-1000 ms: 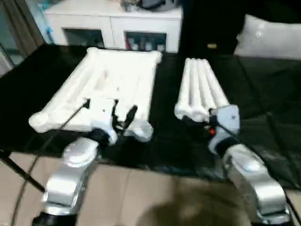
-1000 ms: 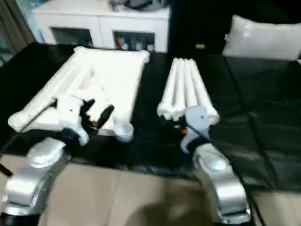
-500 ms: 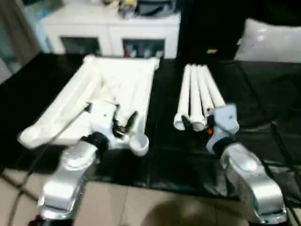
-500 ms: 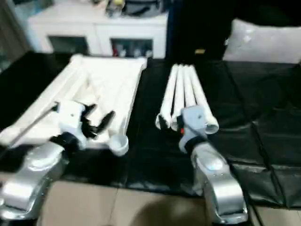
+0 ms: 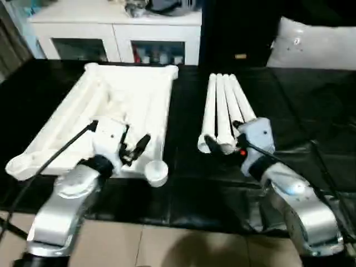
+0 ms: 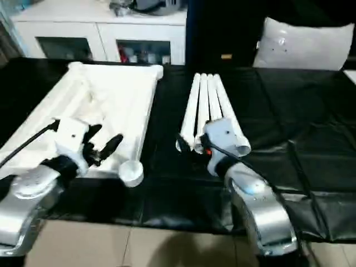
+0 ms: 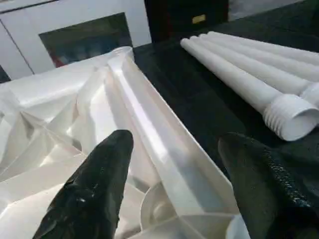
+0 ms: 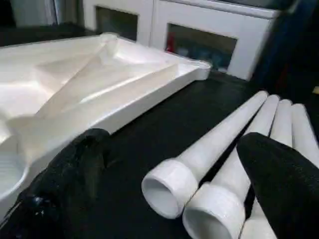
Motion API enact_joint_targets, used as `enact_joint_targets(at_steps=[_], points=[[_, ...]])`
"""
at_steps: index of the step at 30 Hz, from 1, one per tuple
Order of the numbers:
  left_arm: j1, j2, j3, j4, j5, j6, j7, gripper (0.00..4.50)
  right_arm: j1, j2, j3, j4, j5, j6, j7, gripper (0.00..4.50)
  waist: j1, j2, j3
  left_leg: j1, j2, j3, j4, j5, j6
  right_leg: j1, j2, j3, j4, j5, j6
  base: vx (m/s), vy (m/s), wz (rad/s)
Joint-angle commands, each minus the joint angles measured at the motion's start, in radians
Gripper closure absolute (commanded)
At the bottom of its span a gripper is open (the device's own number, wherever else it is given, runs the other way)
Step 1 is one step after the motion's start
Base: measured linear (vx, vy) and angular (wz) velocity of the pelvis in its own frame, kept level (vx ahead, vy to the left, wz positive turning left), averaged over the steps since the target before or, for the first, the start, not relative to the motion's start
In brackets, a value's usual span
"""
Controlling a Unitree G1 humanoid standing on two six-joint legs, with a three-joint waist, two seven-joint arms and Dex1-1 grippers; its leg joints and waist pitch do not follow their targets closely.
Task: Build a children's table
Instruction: Move to table, then move table base
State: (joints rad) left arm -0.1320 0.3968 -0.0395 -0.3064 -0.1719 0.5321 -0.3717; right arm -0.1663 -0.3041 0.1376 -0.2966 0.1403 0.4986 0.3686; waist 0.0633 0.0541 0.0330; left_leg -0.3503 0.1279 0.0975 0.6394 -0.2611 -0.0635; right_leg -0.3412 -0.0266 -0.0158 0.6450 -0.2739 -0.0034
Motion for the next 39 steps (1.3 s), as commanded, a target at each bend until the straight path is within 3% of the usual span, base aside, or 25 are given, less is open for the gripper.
enact_joint_targets(at_steps=[1, 3, 6, 8, 10, 11, 16, 18, 19, 20, 21, 26, 28, 31, 34, 39], points=[[-0.013, 0.031, 0.0, 0.02, -0.019, 0.016, -0.059, 1.3, -0.017, -0.017, 0.015, 0.016, 0.016, 0.023, 0.056, 0.0, -0.004, 0.001, -0.029, -0.004, 0.075, -0.025, -0.101, -0.092, -0.035, 0.046, -0.106, 0.05, -0.071, 0.082, -0.152, -0.077, 0.006, -0.05], [-0.031, 0.112, -0.031, 0.065, -0.016, 0.006, -0.16, 1.3, -0.03, -0.059, 0.035, 0.03, 0.038, 0.04, 0.142, 0.0, -0.003, 0.001, -0.026, 0.002, 0.075, -0.022, -0.103, -0.14, -0.007, 0.033, -0.11, 0.057, -0.084, -0.053, -0.167, -0.069, -0.011, -0.02], [-0.051, 0.181, -0.065, 0.135, 0.007, -0.064, -0.262, 1.47, -0.04, -0.101, 0.068, 0.042, 0.044, 0.021, 0.22, 0.0, -0.002, 0.0, -0.024, 0.001, 0.077, -0.02, -0.104, -0.142, 0.011, 0.028, -0.111, 0.06, -0.09, -0.106, -0.175, -0.038, -0.012, -0.01], [-0.063, 0.204, -0.073, 0.175, 0.01, -0.135, -0.325, 1.47, -0.046, -0.116, 0.079, 0.045, 0.051, 0.009, 0.245, 0.0, -0.001, -0.004, -0.028, -0.003, 0.078, -0.013, -0.102, -0.087, 0.029, 0.027, -0.111, 0.061, -0.09, -0.057, -0.184, 0.0, 0.0, 0.0], [-0.077, 0.225, -0.081, 0.21, 0.009, -0.17, -0.382, 1.47, -0.053, -0.121, 0.079, 0.046, 0.061, 0.008, 0.259, 0.0, 0.003, 0.0, -0.03, -0.003, 0.078, -0.012, -0.101, -0.064, 0.035, 0.026, -0.111, 0.061, -0.087, -0.025, -0.191, 0.0, 0.0, 0.0], [-0.094, 0.262, -0.098, 0.25, 0.012, -0.198, -0.454, 1.57, -0.062, -0.128, 0.082, 0.05, 0.062, 0.0, 0.278, 0.0, 0.005, 0.0, -0.032, -0.004, 0.081, -0.012, -0.101, -0.036, 0.036, 0.024, -0.109, 0.058, -0.08, 0.033, -0.2, 0.0, 0.0, 0.0], [-0.172, 0.332, -0.151, 0.388, 0.026, -0.278, -0.604, 1.97, -0.082, -0.154, 0.1, 0.059, 0.075, -0.006, 0.359, 0.0, 0.005, 0.0, -0.033, -0.002, 0.08, -0.007, -0.1, -0.016, 0.032, 0.023, -0.105, 0.055, -0.072, 0.109, -0.213, 0.0, 0.0, 0.0], [-0.199, 0.339, -0.163, 0.44, 0.045, -0.319, -0.638, 2.2, -0.081, -0.159, 0.107, 0.055, 0.083, -0.002, 0.378, 0.0, 0.005, 0.0, -0.035, -0.003, 0.081, -0.006, -0.1, -0.008, 0.033, 0.027, -0.108, 0.054, -0.07, 0.131, -0.219, 0.0, 0.0, 0.0], [-0.234, 0.349, -0.189, 0.501, 0.087, -0.36, -0.659, 2.31, -0.083, -0.159, 0.109, 0.051, 0.099, 0.008, 0.394, 0.0, 0.005, 0.006, -0.036, -0.002, 0.083, -0.007, -0.099, -0.006, 0.029, 0.027, -0.11, 0.053, -0.067, 0.145, -0.224, 0.0, 0.0, 0.0], [-0.238, 0.35, -0.193, 0.506, 0.09, -0.365, -0.662, 2.31, -0.083, -0.159, 0.109, 0.05, 0.101, 0.01, 0.396, 0.0, 0.004, 0.003, -0.038, -0.002, 0.083, -0.005, -0.097, -0.003, 0.031, 0.029, -0.109, 0.055, -0.067, 0.161, -0.221, 0.0, 0.0, 0.0], [-0.26, 0.349, -0.208, 0.538, 0.106, -0.385, -0.677, 2.39, -0.085, -0.16, 0.115, 0.045, 0.113, 0.023, 0.412, 0.0, 0.005, 0.008, -0.04, -0.003, 0.084, -0.006, -0.096, 0.01, 0.028, 0.03, -0.112, 0.055, -0.063, 0.187, -0.223, 0.0, 0.0, 0.0], [-0.301, 0.346, -0.239, 0.606, 0.13, -0.414, -0.712, 2.71, -0.086, -0.18, 0.139, 0.034, 0.12, 0.048, 0.446, 0.0, 0.003, 0.004, -0.04, -0.006, 0.084, -0.004, -0.096, 0.011, 0.02, 0.032, -0.111, 0.054, -0.063, 0.209, -0.236, 0.0, 0.0, 0.0], [-0.336, 0.349, -0.268, 0.673, 0.166, -0.46, -0.727, 2.97, -0.085, -0.191, 0.15, 0.029, 0.119, 0.061, 0.462, 0.0, 0.003, 0.008, -0.039, -0.005, 0.084, -0.003, -0.095, 0.01, 0.019, 0.032, -0.111, 0.054, -0.063, 0.208, -0.234, 0.0, 0.0, 0.0], [-0.385, 0.337, -0.29, 0.779, 0.212, -0.531, -0.734, 3.14, -0.085, -0.195, 0.15, 0.031, 0.113, 0.061, 0.469, 0.0, 0.003, 0.002, -0.04, -0.005, 0.086, -0.003, -0.096, 0.01, 0.014, 0.033, -0.112, 0.055, -0.063, 0.213, -0.234, 0.0, 0.0, 0.0], [-0.427, 0.325, -0.312, 0.881, 0.256, -0.608, -0.73, 3.5, -0.083, -0.198, 0.153, 0.026, 0.117, 0.069, 0.473, 0.0, 0.003, 0.001, -0.04, -0.005, 0.088, -0.001, -0.096, 0.0, 0.011, 0.033, -0.113, 0.055, -0.064, 0.203, -0.239, 0.0, 0.0, 0.0], [-0.458, 0.317, -0.339, 0.958, 0.289, -0.655, -0.738, 3.92, -0.08, -0.201, 0.158, 0.021, 0.117, 0.074, 0.476, 0.0, 0.004, 0.001, -0.035, -0.003, 0.092, -0.001, -0.102, -0.05, -0.003, 0.029, -0.117, 0.057, -0.071, 0.11, -0.236, 0.0, 0.0, 0.0]])
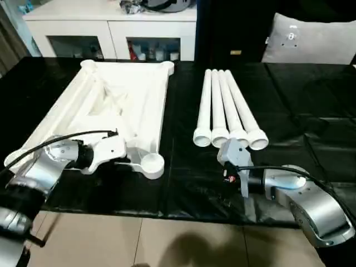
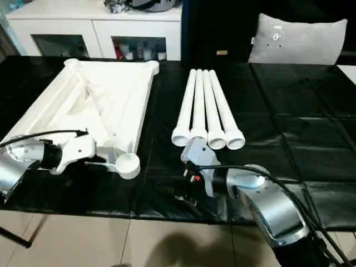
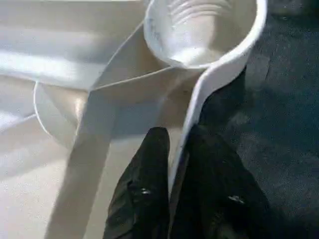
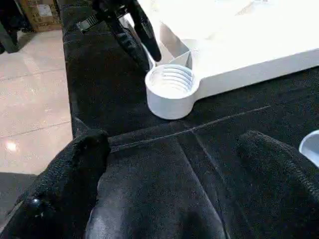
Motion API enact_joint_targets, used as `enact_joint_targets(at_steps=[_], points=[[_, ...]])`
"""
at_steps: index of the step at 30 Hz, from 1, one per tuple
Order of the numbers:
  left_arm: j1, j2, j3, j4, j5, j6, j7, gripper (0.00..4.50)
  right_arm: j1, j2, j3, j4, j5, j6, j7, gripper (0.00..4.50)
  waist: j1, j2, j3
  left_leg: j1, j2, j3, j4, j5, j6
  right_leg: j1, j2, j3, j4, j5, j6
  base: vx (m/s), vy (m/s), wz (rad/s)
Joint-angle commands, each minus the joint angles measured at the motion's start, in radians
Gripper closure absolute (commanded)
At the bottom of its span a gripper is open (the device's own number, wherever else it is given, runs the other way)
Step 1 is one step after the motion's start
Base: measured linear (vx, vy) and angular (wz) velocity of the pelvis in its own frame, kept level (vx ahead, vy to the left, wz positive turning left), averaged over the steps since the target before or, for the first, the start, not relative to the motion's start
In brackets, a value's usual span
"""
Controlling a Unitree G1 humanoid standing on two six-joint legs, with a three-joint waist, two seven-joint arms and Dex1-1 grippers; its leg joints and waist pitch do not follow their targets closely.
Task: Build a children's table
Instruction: Move table base
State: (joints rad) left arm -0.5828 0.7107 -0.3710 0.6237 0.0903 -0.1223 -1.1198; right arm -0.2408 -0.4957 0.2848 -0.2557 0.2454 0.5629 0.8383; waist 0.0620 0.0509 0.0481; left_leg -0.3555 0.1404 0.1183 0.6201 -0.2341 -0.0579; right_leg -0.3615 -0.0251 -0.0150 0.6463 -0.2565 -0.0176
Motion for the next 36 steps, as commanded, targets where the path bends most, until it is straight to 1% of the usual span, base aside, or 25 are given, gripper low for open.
enact_joint_targets(at_steps=[1, 3, 4, 6, 7, 8, 9, 11, 12, 14, 15, 16, 17, 18, 20, 21, 22, 23, 24, 26, 29, 31, 34, 35, 36], points=[[-0.016, -0.003, -0.016, 0.056, 0.035, -0.018, 0.002, 4.01, -0.004, -0.009, 0.012, -0.02, 0.011, 0.01, 0.009, 0.0, 0.004, 0.004, -0.049, 0.002, 0.08, -0.021, -0.084, -0.088, -0.01, 0.048, -0.119, 0.057, -0.075, 0.067, -0.223, 0.0, 0.0, 0.0], [-0.02, -0.007, -0.019, 0.07, 0.037, -0.025, 0.0, 4.08, -0.003, -0.009, 0.012, -0.021, 0.01, 0.009, 0.01, 0.0, 0.004, 0.004, -0.048, 0.003, 0.082, -0.021, -0.086, -0.098, -0.013, 0.046, -0.121, 0.059, -0.077, 0.042, -0.223, 0.0, 0.0, 0.0], [-0.026, -0.012, -0.02, 0.087, 0.04, -0.034, -0.007, 4.15, -0.003, -0.009, 0.012, -0.021, 0.008, 0.009, 0.01, 0.0, 0.002, 0.001, -0.047, 0.002, 0.082, -0.02, -0.087, -0.1, -0.013, 0.046, -0.12, 0.059, -0.078, 0.036, -0.224, 0.0, 0.0, 0.0], [-0.037, -0.025, -0.016, 0.116, 0.037, -0.035, -0.022, 4.22, -0.006, -0.009, 0.012, -0.02, 0.006, 0.009, 0.011, 0.0, 0.004, 0.003, -0.049, 0.005, 0.081, -0.018, -0.084, -0.092, -0.012, 0.044, -0.121, 0.061, -0.078, 0.037, -0.227, 0.0, 0.0, 0.0], [-0.037, -0.043, 0.008, 0.106, -0.004, -0.009, -0.05, 4.23, -0.008, -0.009, 0.009, -0.019, 0.003, 0.006, 0.009, 0.0, 0.004, 0.002, -0.049, 0.002, 0.083, -0.018, -0.086, -0.086, -0.012, 0.045, -0.122, 0.06, -0.076, 0.048, -0.23, 0.0, 0.0, 0.0], [-0.035, -0.046, 0.014, 0.097, -0.016, 0.001, -0.056, 4.25, -0.008, -0.008, 0.008, -0.019, 0.002, 0.005, 0.008, 0.0, 0.003, 0.0, -0.05, 0.002, 0.082, -0.018, -0.085, -0.078, -0.012, 0.046, -0.121, 0.06, -0.074, 0.061, -0.232, 0.0, 0.0, 0.0], [-0.028, -0.057, 0.029, 0.067, -0.052, 0.034, -0.076, 4.28, -0.009, -0.008, 0.005, -0.018, 0.0, 0.001, 0.005, 0.0, 0.003, 0.0, -0.051, 0.002, 0.083, -0.018, -0.085, -0.071, -0.012, 0.046, -0.122, 0.059, -0.071, 0.073, -0.234, 0.0, 0.0, 0.0], [-0.007, -0.082, 0.053, -0.013, -0.115, 0.115, -0.109, 4.35, -0.01, -0.003, -0.003, -0.01, -0.004, -0.004, -0.006, 0.0, 0.004, 0.001, -0.056, 0.0, 0.084, -0.017, -0.08, -0.032, -0.006, 0.048, -0.124, 0.058, -0.064, 0.148, -0.251, 0.0, 0.0, 0.0], [0.0, -0.088, 0.054, -0.033, -0.124, 0.127, -0.112, 4.35, -0.01, -0.003, -0.004, -0.007, -0.009, -0.007, -0.01, 0.0, 0.004, 0.0, -0.058, -0.005, 0.082, -0.016, -0.077, 0.001, 0.004, 0.05, -0.122, 0.056, -0.059, 0.207, -0.255, 0.0, 0.0, 0.0], [0.013, -0.095, 0.053, -0.054, -0.132, 0.134, -0.112, 4.47, -0.01, -0.003, -0.002, -0.004, -0.015, -0.01, -0.015, 0.0, 0.004, -0.002, -0.061, -0.009, 0.077, -0.013, -0.071, 0.028, 0.023, 0.053, -0.118, 0.056, -0.056, 0.274, -0.252, 0.0, 0.0, 0.0], [0.029, -0.105, 0.047, -0.076, -0.115, 0.151, -0.096, 4.47, -0.007, 0.004, -0.006, -0.002, -0.02, -0.013, -0.029, 0.0, 0.004, -0.003, -0.062, -0.009, 0.075, -0.012, -0.07, 0.033, 0.027, 0.053, -0.116, 0.055, -0.056, 0.286, -0.25, 0.0, 0.0, 0.0], [0.03, -0.105, 0.046, -0.078, -0.113, 0.152, -0.095, 4.47, -0.007, 0.005, -0.007, -0.002, -0.02, -0.013, -0.03, 0.0, 0.004, -0.002, -0.061, -0.01, 0.078, -0.013, -0.072, 0.028, 0.034, 0.052, -0.117, 0.052, -0.057, 0.278, -0.245, 0.0, 0.0, 0.0], [0.041, -0.111, 0.046, -0.094, -0.101, 0.159, -0.085, 4.47, -0.004, 0.01, -0.012, -0.003, -0.023, -0.017, -0.041, 0.0, 0.002, -0.005, -0.058, -0.009, 0.078, -0.012, -0.073, 0.006, 0.035, 0.05, -0.116, 0.052, -0.062, 0.243, -0.239, 0.0, 0.0, 0.0], [0.044, -0.113, 0.048, -0.099, -0.101, 0.161, -0.083, 4.47, -0.003, 0.011, -0.013, -0.003, -0.024, -0.019, -0.043, 0.0, 0.004, -0.003, -0.056, -0.007, 0.079, -0.012, -0.074, -0.009, 0.033, 0.049, -0.116, 0.052, -0.065, 0.201, -0.238, 0.0, 0.0, 0.0], [0.05, -0.115, 0.049, -0.11, -0.096, 0.166, -0.073, 4.47, -0.003, 0.018, -0.021, -0.001, -0.024, -0.014, -0.057, 0.0, 0.004, -0.002, -0.053, -0.006, 0.082, -0.012, -0.077, -0.024, 0.028, 0.047, -0.116, 0.053, -0.068, 0.157, -0.237, 0.0, 0.0, 0.0], [0.064, -0.112, 0.049, -0.141, -0.078, 0.163, -0.044, 4.47, -0.011, 0.053, -0.061, 0.021, -0.002, -0.001, -0.097, 0.0, 0.003, -0.007, -0.053, -0.005, 0.083, -0.012, -0.079, -0.029, 0.024, 0.047, -0.116, 0.053, -0.069, 0.138, -0.237, 0.0, 0.0, 0.0], [0.065, -0.116, 0.052, -0.145, -0.066, 0.152, -0.014, 4.47, -0.019, 0.076, -0.087, 0.033, 0.019, -0.003, -0.111, 0.0, 0.001, -0.003, -0.053, -0.007, 0.084, -0.013, -0.08, -0.035, 0.023, 0.045, -0.12, 0.054, -0.069, 0.122, -0.24, 0.0, 0.0, 0.0], [0.065, -0.116, 0.052, -0.145, -0.066, 0.152, -0.014, 4.47, -0.019, 0.076, -0.087, 0.033, 0.019, -0.003, -0.111, 0.0, 0.001, -0.003, -0.053, -0.007, 0.084, -0.013, -0.08, -0.035, 0.023, 0.045, -0.12, 0.054, -0.069, 0.122, -0.24, 0.0, 0.0, 0.0], [0.065, -0.12, 0.056, -0.147, -0.061, 0.143, 0.008, 4.47, -0.026, 0.095, -0.109, 0.041, 0.039, -0.005, -0.12, 0.0, 0.002, -0.002, -0.053, -0.004, 0.083, -0.011, -0.079, -0.039, 0.02, 0.044, -0.118, 0.054, -0.073, 0.096, -0.242, 0.0, 0.0, 0.0], [0.07, -0.127, 0.072, -0.154, -0.088, 0.151, 0.005, 3.95, -0.029, 0.113, -0.127, 0.039, 0.053, 0.003, -0.138, 0.0, 0.004, -0.001, -0.053, -0.002, 0.085, -0.011, -0.079, -0.034, 0.019, 0.042, -0.118, 0.055, -0.071, 0.103, -0.242, 0.0, 0.0, 0.0], [0.096, -0.125, 0.107, -0.218, -0.159, 0.201, -0.038, 3.91, -0.022, 0.147, -0.164, 0.024, 0.091, 0.022, -0.169, 0.0, 0.002, -0.002, -0.055, -0.004, 0.083, -0.011, -0.08, -0.021, 0.015, 0.044, -0.119, 0.054, -0.065, 0.139, -0.244, 0.0, 0.0, 0.0], [0.114, -0.116, 0.121, -0.256, -0.178, 0.211, -0.048, 3.54, -0.012, 0.164, -0.185, 0.012, 0.108, 0.032, -0.182, 0.0, 0.002, 0.0, -0.056, -0.005, 0.082, -0.011, -0.079, -0.014, 0.019, 0.043, -0.117, 0.053, -0.065, 0.159, -0.246, 0.0, 0.0, 0.0], [0.133, -0.111, 0.139, -0.289, -0.2, 0.23, -0.052, 3.52, -0.003, 0.176, -0.199, 0.002, 0.11, 0.038, -0.196, 0.0, 0.004, -0.001, -0.058, -0.007, 0.08, -0.009, -0.076, 0.013, 0.023, 0.043, -0.113, 0.052, -0.06, 0.216, -0.241, 0.0, 0.0, 0.0], [0.154, -0.109, 0.168, -0.327, -0.233, 0.255, -0.045, 3.52, 0.012, 0.184, -0.211, -0.013, 0.105, 0.029, -0.223, 0.0, 0.004, 0.002, -0.057, -0.006, 0.078, -0.009, -0.076, 0.005, 0.023, 0.042, -0.112, 0.051, -0.061, 0.213, -0.239, 0.0, 0.0, 0.0], [0.167, -0.111, 0.187, -0.349, -0.252, 0.268, -0.034, 3.22, 0.022, 0.19, -0.219, -0.023, 0.099, 0.022, -0.244, 0.0, 0.005, 0.007, -0.057, -0.007, 0.082, -0.01, -0.079, -0.007, 0.013, 0.042, -0.116, 0.051, -0.061, 0.21, -0.239, 0.0, 0.0, 0.0]])
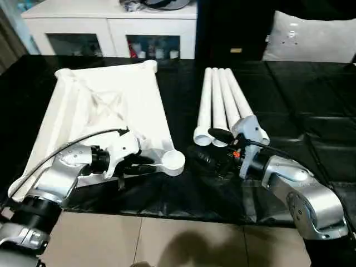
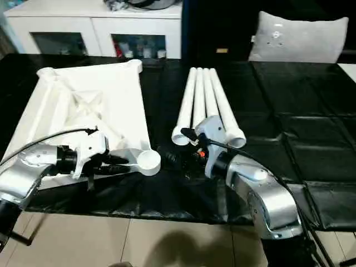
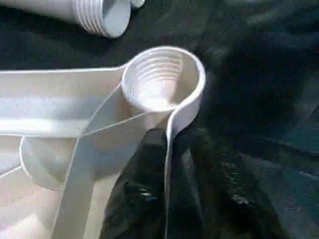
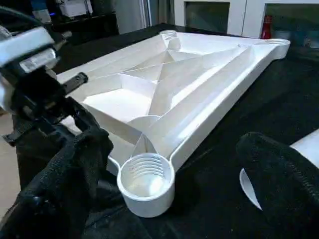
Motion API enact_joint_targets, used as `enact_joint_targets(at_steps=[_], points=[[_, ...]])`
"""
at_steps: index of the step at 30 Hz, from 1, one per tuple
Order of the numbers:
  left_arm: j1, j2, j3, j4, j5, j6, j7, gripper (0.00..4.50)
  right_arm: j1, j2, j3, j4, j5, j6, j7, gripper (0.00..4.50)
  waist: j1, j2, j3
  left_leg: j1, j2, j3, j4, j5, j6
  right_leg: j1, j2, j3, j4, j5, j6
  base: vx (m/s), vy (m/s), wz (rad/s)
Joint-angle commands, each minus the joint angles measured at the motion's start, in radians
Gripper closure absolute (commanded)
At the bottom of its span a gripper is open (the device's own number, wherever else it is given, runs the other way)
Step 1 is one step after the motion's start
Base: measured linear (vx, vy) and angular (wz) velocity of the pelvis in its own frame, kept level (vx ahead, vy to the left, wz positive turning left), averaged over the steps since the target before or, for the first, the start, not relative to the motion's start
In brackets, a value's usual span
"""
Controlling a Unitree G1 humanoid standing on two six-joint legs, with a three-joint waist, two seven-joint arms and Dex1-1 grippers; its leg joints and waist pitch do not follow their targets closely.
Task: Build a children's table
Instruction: Move table base
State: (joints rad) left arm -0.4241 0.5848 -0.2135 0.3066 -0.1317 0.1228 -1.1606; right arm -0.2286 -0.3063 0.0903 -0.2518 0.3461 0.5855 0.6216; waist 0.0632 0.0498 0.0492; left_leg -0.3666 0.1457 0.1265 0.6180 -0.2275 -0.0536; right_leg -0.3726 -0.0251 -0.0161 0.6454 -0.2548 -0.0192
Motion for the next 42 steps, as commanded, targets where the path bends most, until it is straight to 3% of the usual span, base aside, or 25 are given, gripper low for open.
enact_joint_targets(at_steps=[1, 3, 4, 6, 7, 10, 15, 17, 18, 20, 21, 23, 24, 25, 26, 27, 28, 29, 30, 33, 35, 36, 39, 41, 42], points=[[0.031, 0.006, 0.067, -0.07, -0.068, 0.051, 0.028, 3.22, 0.026, 0.015, -0.038, -0.045, -0.008, -0.015, -0.06, 0.0, 0.003, 0.005, -0.059, 0.005, 0.078, -0.019, -0.076, -0.015, 0.003, 0.053, -0.114, 0.052, -0.058, 0.213, -0.237, 0.0, 0.0, 0.0], [0.062, -0.012, 0.114, -0.115, -0.118, 0.082, 0.062, 3.12, 0.044, 0.049, -0.062, -0.064, -0.022, -0.062, -0.115, 0.0, -0.001, 0.009, -0.056, 0.004, 0.072, -0.018, -0.077, -0.04, -0.003, 0.05, -0.112, 0.05, -0.063, 0.188, -0.24, 0.0, 0.0, 0.0], [0.111, -0.059, 0.167, -0.182, -0.13, 0.087, 0.172, 3.13, 0.051, 0.098, -0.105, -0.101, -0.046, -0.023, -0.232, 0.0, -0.002, 0.013, -0.054, 0.005, 0.078, -0.019, -0.08, -0.054, -0.015, 0.05, -0.112, 0.05, -0.064, 0.16, -0.239, 0.0, 0.0, 0.0], [0.129, -0.074, 0.181, -0.206, -0.13, 0.084, 0.207, 2.97, 0.056, 0.108, -0.113, -0.114, -0.056, -0.007, -0.262, 0.0, -0.003, 0.013, -0.051, 0.007, 0.074, -0.019, -0.082, -0.077, -0.015, 0.049, -0.108, 0.051, -0.071, 0.105, -0.232, 0.0, 0.0, 0.0], [0.166, -0.129, 0.219, -0.271, -0.15, 0.099, 0.294, 2.97, 0.074, 0.121, -0.124, -0.137, -0.059, 0.009, -0.29, 0.0, -0.002, 0.02, -0.051, 0.009, 0.076, -0.018, -0.082, -0.079, -0.02, 0.049, -0.109, 0.052, -0.069, 0.1, -0.231, 0.0, 0.0, 0.0], [0.234, -0.298, 0.293, -0.415, -0.119, 0.185, 0.581, 2.97, 0.138, 0.121, -0.112, -0.184, -0.09, -0.004, -0.319, 0.0, -0.007, 0.007, -0.046, -0.001, 0.074, -0.017, -0.082, -0.1, -0.015, 0.056, -0.108, 0.055, -0.079, 0.061, -0.222, 0.0, 0.0, 0.0], [0.297, -0.398, 0.281, -0.536, -0.084, 0.239, 0.745, 2.97, 0.193, 0.171, -0.105, -0.217, -0.089, 0.015, -0.385, 0.0, -0.004, -0.002, -0.04, -0.01, 0.063, -0.014, -0.077, -0.098, 0.018, 0.055, -0.119, 0.069, -0.101, -0.088, -0.175, 0.0, 0.0, 0.0], [0.308, -0.409, 0.264, -0.557, -0.067, 0.249, 0.764, 2.97, 0.202, 0.187, -0.107, -0.224, -0.081, 0.026, -0.402, 0.0, 0.003, -0.008, -0.041, -0.024, 0.056, -0.014, -0.061, -0.062, 0.074, 0.064, -0.147, 0.089, -0.115, -0.147, -0.178, 0.0, 0.0, 0.0], [0.32, -0.412, 0.237, -0.577, -0.047, 0.26, 0.77, 2.97, 0.213, 0.185, -0.094, -0.22, -0.111, 0.012, -0.421, 0.0, 0.018, -0.019, -0.045, -0.038, 0.05, -0.025, -0.024, -0.023, 0.145, 0.073, -0.194, 0.122, -0.139, -0.21, -0.186, 0.0, 0.0, 0.0], [0.333, -0.423, 0.214, -0.601, -0.038, 0.281, 0.784, 2.97, 0.215, 0.171, -0.068, -0.204, -0.143, -0.033, -0.409, 0.0, 0.037, -0.007, -0.047, -0.051, 0.064, -0.042, 0.006, 0.005, 0.181, 0.073, -0.229, 0.146, -0.151, -0.209, -0.216, 0.001, 0.03, 0.02], [0.336, -0.428, 0.21, -0.605, -0.037, 0.289, 0.792, 2.97, 0.213, 0.176, -0.069, -0.198, -0.136, -0.049, -0.401, 0.0, 0.043, 0.011, -0.05, -0.047, 0.077, -0.046, -0.016, 0.025, 0.193, 0.064, -0.203, 0.12, -0.137, -0.158, -0.243, 0.007, 0.089, 0.05], [0.341, -0.426, 0.198, -0.6, -0.017, 0.294, 0.818, 2.97, 0.212, 0.178, -0.068, -0.206, -0.109, -0.046, -0.38, 0.0, 0.031, 0.021, -0.057, -0.018, 0.081, -0.031, -0.057, 0.058, 0.215, 0.042, -0.124, 0.066, -0.102, -0.063, -0.247, 0.009, 0.096, 0.05], [0.342, -0.431, 0.195, -0.6, -0.01, 0.303, 0.836, 2.97, 0.213, 0.176, -0.067, -0.216, -0.1, -0.041, -0.374, 0.0, 0.011, 0.031, -0.068, 0.032, 0.088, -0.042, -0.054, 0.193, 0.296, 0.0, -0.069, 0.014, -0.048, 0.092, -0.225, 0.014, 0.117, 0.04], [0.342, -0.436, 0.193, -0.601, -0.006, 0.308, 0.846, 2.97, 0.214, 0.176, -0.071, -0.221, -0.099, -0.043, -0.376, 0.0, 0.008, 0.025, -0.066, 0.034, 0.093, -0.047, -0.052, 0.211, 0.313, -0.007, -0.069, 0.011, -0.046, 0.096, -0.212, 0.014, 0.117, 0.04], [0.343, -0.439, 0.191, -0.604, -0.006, 0.314, 0.853, 2.97, 0.214, 0.176, -0.074, -0.224, -0.099, -0.045, -0.381, 0.0, 0.011, 0.022, -0.06, 0.018, 0.088, -0.04, -0.053, 0.182, 0.302, 0.0, -0.086, 0.017, -0.056, 0.09, -0.205, -0.002, 0.117, 0.06], [0.347, -0.439, 0.188, -0.606, 0.004, 0.318, 0.862, 2.97, 0.215, 0.176, -0.079, -0.225, -0.098, -0.042, -0.385, 0.0, 0.012, 0.019, -0.059, 0.012, 0.084, -0.037, -0.055, 0.152, 0.275, 0.006, -0.094, 0.022, -0.06, 0.09, -0.206, -0.027, 0.094, 0.03], [0.35, -0.437, 0.183, -0.61, 0.013, 0.323, 0.868, 2.97, 0.216, 0.178, -0.084, -0.223, -0.094, -0.04, -0.388, 0.0, 0.012, 0.012, -0.057, 0.005, 0.08, -0.036, -0.063, 0.09, 0.211, 0.018, -0.104, 0.028, -0.066, 0.09, -0.204, -0.027, 0.094, 0.03], [0.351, -0.437, 0.182, -0.612, 0.016, 0.325, 0.87, 2.97, 0.216, 0.184, -0.091, -0.22, -0.085, -0.035, -0.391, 0.0, 0.011, 0.009, -0.055, 0.002, 0.077, -0.035, -0.068, 0.051, 0.181, 0.022, -0.106, 0.029, -0.068, 0.08, -0.198, -0.044, 0.064, -0.02], [0.347, -0.436, 0.181, -0.609, 0.02, 0.323, 0.874, 2.97, 0.214, 0.188, -0.099, -0.214, -0.077, -0.028, -0.393, 0.0, 0.006, 0.004, -0.048, 0.001, 0.073, -0.03, -0.084, -0.1, 0.099, 0.025, -0.113, 0.034, -0.08, 0.008, -0.176, -0.051, 0.031, -0.03], [0.325, -0.431, 0.197, -0.595, 0.022, 0.325, 0.892, 2.97, 0.195, 0.2, -0.102, -0.189, -0.088, -0.028, -0.414, 0.0, -0.008, 0.008, -0.035, 0.007, 0.068, -0.032, -0.103, -0.31, -0.007, 0.021, -0.116, 0.04, -0.1, -0.158, -0.127, -0.035, 0.012, -0.01], [0.323, -0.427, 0.198, -0.594, 0.021, 0.331, 0.895, 2.97, 0.194, 0.21, -0.11, -0.187, -0.08, -0.026, -0.426, 0.0, -0.015, 0.002, -0.034, 0.01, 0.064, -0.033, -0.104, -0.353, -0.031, 0.018, -0.119, 0.044, -0.108, -0.215, -0.111, 0.0, 0.0, 0.0], [0.323, -0.427, 0.201, -0.595, 0.016, 0.334, 0.895, 2.97, 0.193, 0.221, -0.122, -0.187, -0.091, -0.017, -0.458, 0.0, -0.021, -0.001, -0.034, 0.006, 0.061, -0.033, -0.105, -0.35, -0.037, 0.019, -0.123, 0.048, -0.115, -0.256, -0.089, 0.0, 0.0, 0.0], [0.322, -0.432, 0.206, -0.598, 0.005, 0.339, 0.89, 2.97, 0.19, 0.202, -0.115, -0.187, -0.137, -0.02, -0.481, 0.0, -0.025, -0.003, -0.039, -0.003, 0.053, -0.024, -0.098, -0.301, -0.012, 0.022, -0.131, 0.055, -0.121, -0.25, -0.09, 0.0, 0.0, 0.0], [0.319, -0.432, 0.203, -0.597, 0.008, 0.34, 0.891, 2.97, 0.192, 0.211, -0.122, -0.189, -0.115, 0.007, -0.48, 0.0, -0.017, -0.008, -0.044, -0.018, 0.048, -0.015, -0.077, -0.214, 0.073, 0.033, -0.166, 0.077, -0.137, -0.257, -0.123, 0.0, 0.0, 0.0], [0.315, -0.431, 0.2, -0.596, 0.01, 0.341, 0.891, 2.97, 0.194, 0.208, -0.121, -0.189, -0.111, 0.012, -0.477, 0.0, 0.0, -0.014, -0.045, -0.041, 0.051, -0.031, -0.023, -0.117, 0.165, 0.054, -0.244, 0.118, -0.17, -0.329, -0.153, 0.0, 0.0, 0.0]])
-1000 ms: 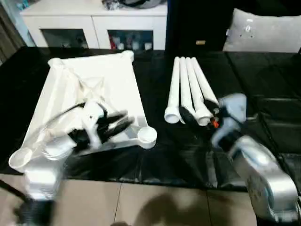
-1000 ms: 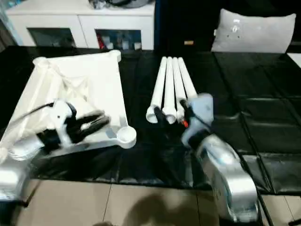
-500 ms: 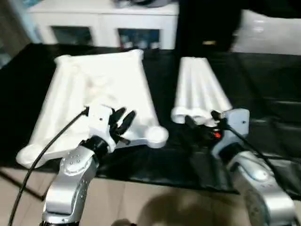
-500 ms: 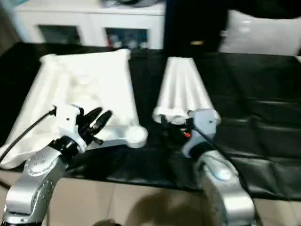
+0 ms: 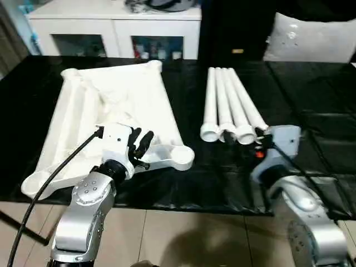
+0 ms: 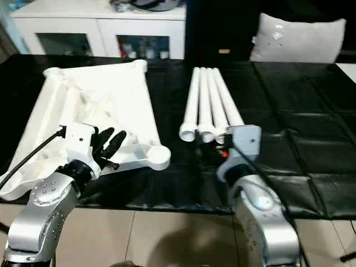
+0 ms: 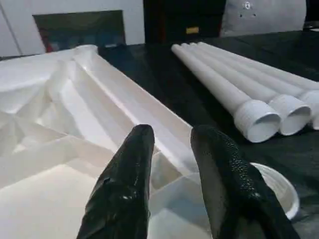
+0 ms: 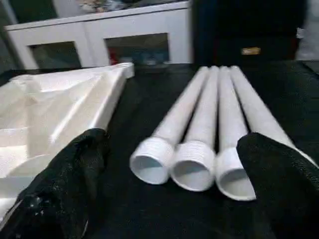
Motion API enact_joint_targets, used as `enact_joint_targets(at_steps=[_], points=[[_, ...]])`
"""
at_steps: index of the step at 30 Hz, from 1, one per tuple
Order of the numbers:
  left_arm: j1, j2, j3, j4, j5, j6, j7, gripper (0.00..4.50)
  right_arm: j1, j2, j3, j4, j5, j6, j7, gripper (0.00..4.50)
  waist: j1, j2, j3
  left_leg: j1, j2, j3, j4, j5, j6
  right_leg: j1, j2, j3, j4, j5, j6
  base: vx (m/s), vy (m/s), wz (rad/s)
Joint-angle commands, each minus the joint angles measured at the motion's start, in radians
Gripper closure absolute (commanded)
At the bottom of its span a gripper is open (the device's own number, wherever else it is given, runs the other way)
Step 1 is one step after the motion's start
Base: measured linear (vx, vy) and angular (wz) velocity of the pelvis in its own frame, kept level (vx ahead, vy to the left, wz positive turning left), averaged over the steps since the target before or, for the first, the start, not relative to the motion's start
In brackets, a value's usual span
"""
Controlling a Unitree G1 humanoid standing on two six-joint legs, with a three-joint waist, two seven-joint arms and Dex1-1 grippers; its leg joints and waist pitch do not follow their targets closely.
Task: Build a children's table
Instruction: Move to table
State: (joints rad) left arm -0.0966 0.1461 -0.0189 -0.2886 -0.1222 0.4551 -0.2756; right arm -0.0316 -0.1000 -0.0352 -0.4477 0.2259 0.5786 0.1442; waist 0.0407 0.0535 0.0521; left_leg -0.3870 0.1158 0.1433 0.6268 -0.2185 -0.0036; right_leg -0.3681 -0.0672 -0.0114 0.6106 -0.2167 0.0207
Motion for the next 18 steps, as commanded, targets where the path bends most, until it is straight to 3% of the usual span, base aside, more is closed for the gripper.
enact_joint_targets(at_steps=[1, 2, 3, 4, 5, 6, 7, 8, 9, 10, 11, 12, 13, 14, 15, 16, 17, 18], points=[[-0.015, 0.009, 0.003, 0.0, 0.003, 0.007, 0.005, 2.97, -0.001, -0.005, 0.009, 0.007, 0.005, 0.02, 0.004, 0.0, 0.028, -0.019, -0.048, -0.029, 0.084, -0.054, -0.006, -0.102, 0.132, 0.053, -0.23, 0.13, -0.145, -0.391, -0.198, 0.0, 0.0, 0.0], [-0.019, 0.009, 0.003, 0.002, -0.003, 0.005, 0.003, 2.97, -0.001, -0.013, 0.016, 0.009, -0.001, 0.013, 0.007, 0.0, 0.036, -0.014, -0.05, -0.044, 0.091, -0.073, 0.034, -0.082, 0.141, 0.056, -0.265, 0.156, -0.156, -0.408, -0.215, 0.0, 0.0, 0.0], [-0.02, 0.009, 0.003, 0.002, -0.004, 0.006, 0.004, 2.97, -0.001, -0.013, 0.017, 0.009, -0.004, 0.008, 0.005, 0.0, 0.039, -0.01, -0.051, -0.05, 0.095, -0.083, 0.038, -0.072, 0.139, 0.059, -0.264, 0.155, -0.154, -0.398, -0.229, 0.024, 0.097, 0.04], [-0.021, 0.011, 0.003, 0.001, -0.002, 0.009, 0.005, 2.97, -0.001, -0.011, 0.018, 0.008, -0.005, 0.009, -0.001, 0.0, 0.039, -0.002, -0.052, -0.049, 0.094, -0.087, 0.009, -0.061, 0.158, 0.053, -0.223, 0.128, -0.141, -0.355, -0.245, 0.024, 0.097, 0.04], [-0.021, 0.013, 0.002, 0.001, 0.001, 0.01, 0.007, 2.97, 0.0, -0.01, 0.018, 0.008, -0.005, 0.011, -0.005, 0.0, 0.032, 0.013, -0.061, -0.024, 0.087, -0.075, -0.044, -0.017, 0.223, 0.039, -0.144, 0.075, -0.108, -0.282, -0.236, 0.038, 0.149, 0.06], [-0.019, 0.011, 0.003, -0.001, -0.005, 0.013, 0.004, 2.97, 0.005, -0.014, 0.024, 0.001, -0.008, 0.019, -0.005, 0.0, 0.0, 0.033, -0.071, 0.052, 0.065, -0.072, -0.077, 0.116, 0.365, -0.023, -0.015, -0.007, -0.027, -0.162, -0.192, 0.056, 0.176, 0.08], [-0.018, 0.014, 0.0, -0.003, -0.003, 0.017, 0.003, 2.97, 0.007, -0.014, 0.025, -0.002, -0.008, 0.021, -0.004, 0.0, -0.019, 0.045, -0.071, 0.08, 0.067, -0.08, -0.086, 0.174, 0.44, -0.052, 0.025, -0.047, 0.032, -0.145, -0.151, 0.056, 0.176, 0.08], [-0.015, 0.018, -0.005, -0.007, 0.002, 0.018, 0.002, 2.97, 0.011, -0.012, 0.024, -0.007, -0.001, 0.029, 0.0, 0.0, -0.013, 0.043, -0.066, 0.073, 0.097, -0.09, -0.103, 0.306, 0.532, -0.081, 0.031, -0.068, 0.118, -0.148, -0.033, 0.041, 0.173, 0.1], [-0.014, 0.019, -0.006, -0.009, 0.004, 0.017, 0.003, 2.97, 0.012, -0.012, 0.024, -0.009, 0.0, 0.032, 0.002, 0.0, -0.005, 0.036, -0.066, 0.058, 0.115, -0.094, -0.102, 0.366, 0.543, -0.086, 0.02, -0.066, 0.131, -0.135, 0.009, -0.005, 0.142, 0.06], [-0.014, 0.018, -0.007, -0.009, 0.004, 0.017, 0.003, 2.97, 0.012, -0.012, 0.024, -0.009, 0.0, 0.033, 0.002, 0.0, 0.004, 0.028, -0.059, 0.026, 0.133, -0.09, -0.114, 0.379, 0.513, -0.07, -0.003, -0.056, 0.133, -0.114, 0.036, -0.005, 0.142, 0.06], [-0.015, 0.028, -0.015, -0.009, 0.021, 0.02, 0.007, 2.97, 0.012, -0.014, 0.023, -0.011, -0.001, 0.044, -0.002, 0.0, 0.012, 0.025, -0.059, 0.024, 0.124, -0.084, -0.116, 0.314, 0.465, -0.063, -0.007, -0.053, 0.123, -0.108, 0.028, -0.036, 0.094, -0.03], [-0.016, 0.036, -0.022, -0.01, 0.035, 0.023, 0.01, 2.97, 0.012, -0.015, 0.021, -0.013, 0.007, 0.046, 0.002, 0.0, 0.022, -0.023, -0.068, 0.017, 0.128, -0.105, -0.094, -0.005, 0.201, -0.019, -0.109, 0.043, 0.015, -0.038, -0.041, -0.064, 0.059, -0.03], [-0.016, 0.033, -0.024, -0.011, 0.036, 0.025, 0.014, 2.97, 0.008, -0.003, 0.013, -0.016, 0.044, 0.026, 0.024, 0.0, 0.031, -0.016, -0.057, 0.002, 0.12, -0.105, -0.077, -0.106, 0.105, -0.014, -0.156, 0.058, -0.014, -0.053, -0.121, -0.064, 0.059, -0.03], [-0.017, 0.024, -0.016, -0.01, 0.025, 0.026, 0.019, 2.97, 0.001, 0.012, 0.001, -0.019, 0.071, 0.027, 0.028, 0.0, 0.02, 0.015, -0.053, 0.016, 0.132, -0.122, -0.073, -0.303, -0.013, 0.005, -0.122, 0.021, -0.027, -0.163, -0.223, -0.07, 0.04, -0.03], [-0.018, 0.019, -0.011, -0.01, 0.019, 0.026, 0.02, 2.97, -0.002, 0.011, 0.001, -0.021, 0.08, 0.029, 0.034, 0.0, 0.009, 0.04, -0.052, 0.032, 0.179, -0.162, -0.111, -0.434, -0.073, -0.002, -0.07, -0.006, -0.005, -0.209, -0.186, -0.067, 0.016, 0.02], [-0.019, 0.019, -0.01, -0.01, 0.018, 0.03, 0.022, 2.97, -0.005, 0.01, 0.002, -0.022, 0.075, 0.031, 0.03, 0.0, -0.009, 0.061, -0.045, 0.025, 0.246, -0.21, -0.205, -0.611, -0.17, -0.027, 0.004, -0.042, 0.141, -0.165, 0.035, -0.067, 0.016, 0.02], [-0.017, 0.014, -0.005, -0.011, 0.014, 0.029, 0.026, 2.97, -0.007, 0.01, 0.0, -0.023, 0.073, 0.034, 0.026, 0.0, -0.009, 0.061, -0.045, 0.025, 0.246, -0.21, -0.205, -0.611, -0.17, -0.027, 0.004, -0.042, 0.141, -0.165, 0.035, -0.066, -0.002, 0.12], [-0.016, 0.012, -0.002, -0.013, 0.008, 0.031, 0.029, 2.97, -0.007, 0.007, 0.002, -0.024, 0.075, 0.037, 0.03, 0.0, 0.0, 0.068, -0.045, 0.007, 0.164, -0.136, -0.205, -0.627, -0.157, -0.02, 0.024, -0.063, 0.146, -0.074, 0.027, -0.06, -0.03, 0.08]])
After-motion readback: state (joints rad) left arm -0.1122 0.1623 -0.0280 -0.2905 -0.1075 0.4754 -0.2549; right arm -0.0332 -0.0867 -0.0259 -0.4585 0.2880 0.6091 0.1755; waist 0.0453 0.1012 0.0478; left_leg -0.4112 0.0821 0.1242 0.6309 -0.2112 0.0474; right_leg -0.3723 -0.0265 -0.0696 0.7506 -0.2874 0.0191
